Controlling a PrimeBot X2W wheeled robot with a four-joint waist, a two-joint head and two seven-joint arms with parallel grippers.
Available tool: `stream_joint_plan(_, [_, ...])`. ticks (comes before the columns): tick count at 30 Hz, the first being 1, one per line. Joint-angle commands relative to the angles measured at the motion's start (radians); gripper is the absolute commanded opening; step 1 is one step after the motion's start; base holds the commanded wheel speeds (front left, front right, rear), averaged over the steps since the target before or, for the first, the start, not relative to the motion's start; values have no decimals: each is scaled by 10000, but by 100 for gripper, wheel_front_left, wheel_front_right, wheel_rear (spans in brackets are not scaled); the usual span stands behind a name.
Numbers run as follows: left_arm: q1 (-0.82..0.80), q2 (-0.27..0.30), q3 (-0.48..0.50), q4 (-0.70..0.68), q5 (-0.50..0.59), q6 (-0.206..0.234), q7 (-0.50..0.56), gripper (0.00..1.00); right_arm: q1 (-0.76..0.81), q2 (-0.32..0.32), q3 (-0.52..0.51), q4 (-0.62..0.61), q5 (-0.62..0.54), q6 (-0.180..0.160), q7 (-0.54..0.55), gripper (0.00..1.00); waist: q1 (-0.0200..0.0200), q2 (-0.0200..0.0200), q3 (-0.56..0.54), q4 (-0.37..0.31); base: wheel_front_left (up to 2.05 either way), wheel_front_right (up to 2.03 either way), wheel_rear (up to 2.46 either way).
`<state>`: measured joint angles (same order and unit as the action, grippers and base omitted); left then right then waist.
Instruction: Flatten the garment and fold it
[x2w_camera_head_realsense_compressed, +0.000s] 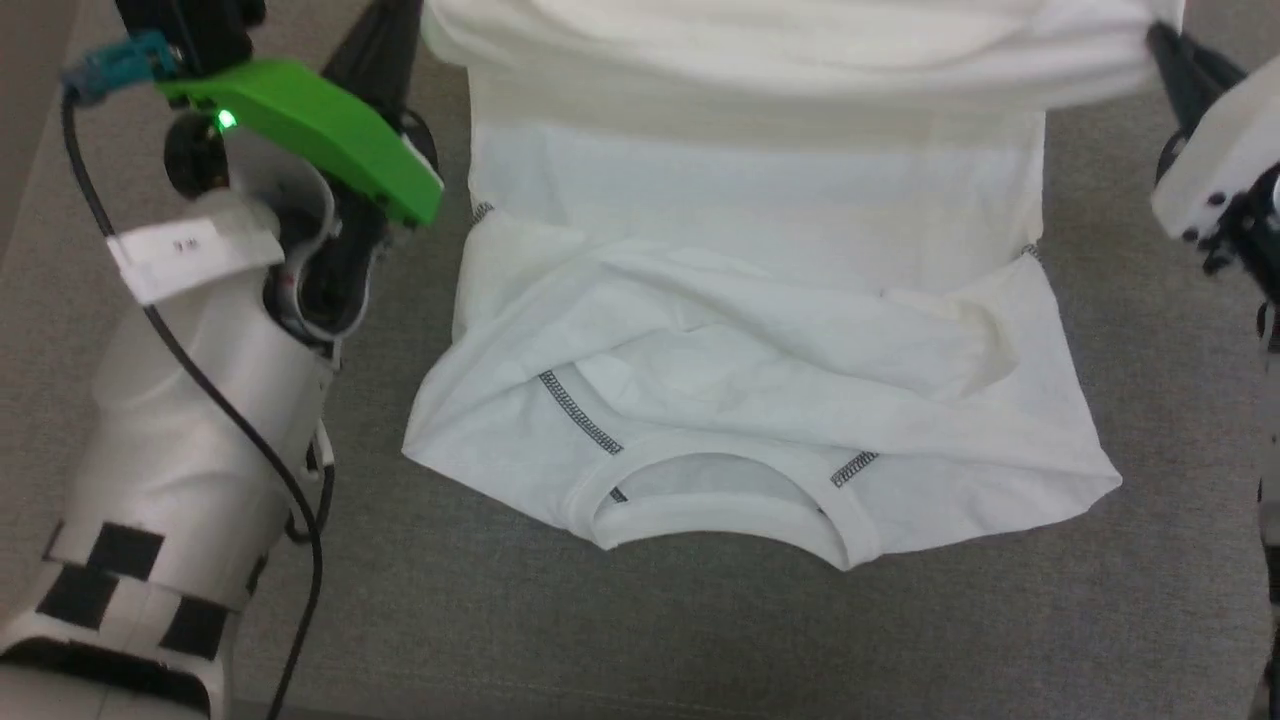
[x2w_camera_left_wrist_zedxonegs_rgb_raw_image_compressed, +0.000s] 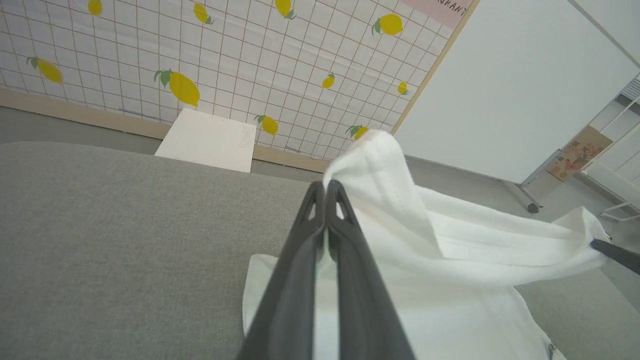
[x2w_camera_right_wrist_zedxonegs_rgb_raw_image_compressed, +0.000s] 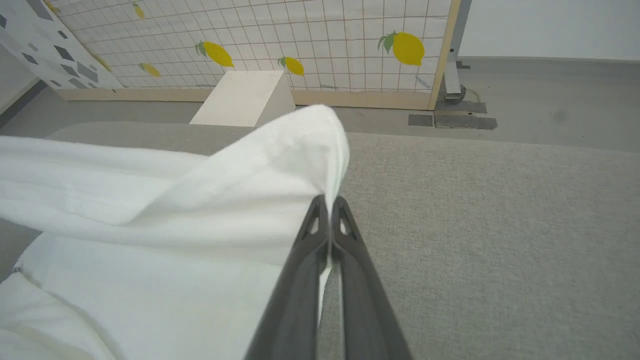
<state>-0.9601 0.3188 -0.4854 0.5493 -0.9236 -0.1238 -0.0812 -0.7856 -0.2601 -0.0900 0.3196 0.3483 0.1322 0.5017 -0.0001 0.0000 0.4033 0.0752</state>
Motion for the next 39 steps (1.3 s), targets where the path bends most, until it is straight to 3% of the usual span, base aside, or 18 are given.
stream_joint_plan(1, [507,101,-48,-100,-224,-68,-82,0,441,97,-126,-168,148,-15,-6,0,1,0,-1097,177,0,0,0])
stream_joint_plan(20, [5183,-225,-44,-1026,-1773,204,-748,0,5080,1344,-1200,-2111,664,-15,627,0,1,0,-2551,199,0,0,0])
stream_joint_plan(32, [6762,-289,103,-1229,-2325,672,-841,0,6430,1604,-1229,-1871,493,-15,822,0,1,0,-2832,198,0,0,0])
stream_joint_plan(39, [7031,-305,-262,-952,-2328,1109,-184,0,6777,1553,-951,-1539,362,-15,1048,0,1,0,-2802,244,0,0,0])
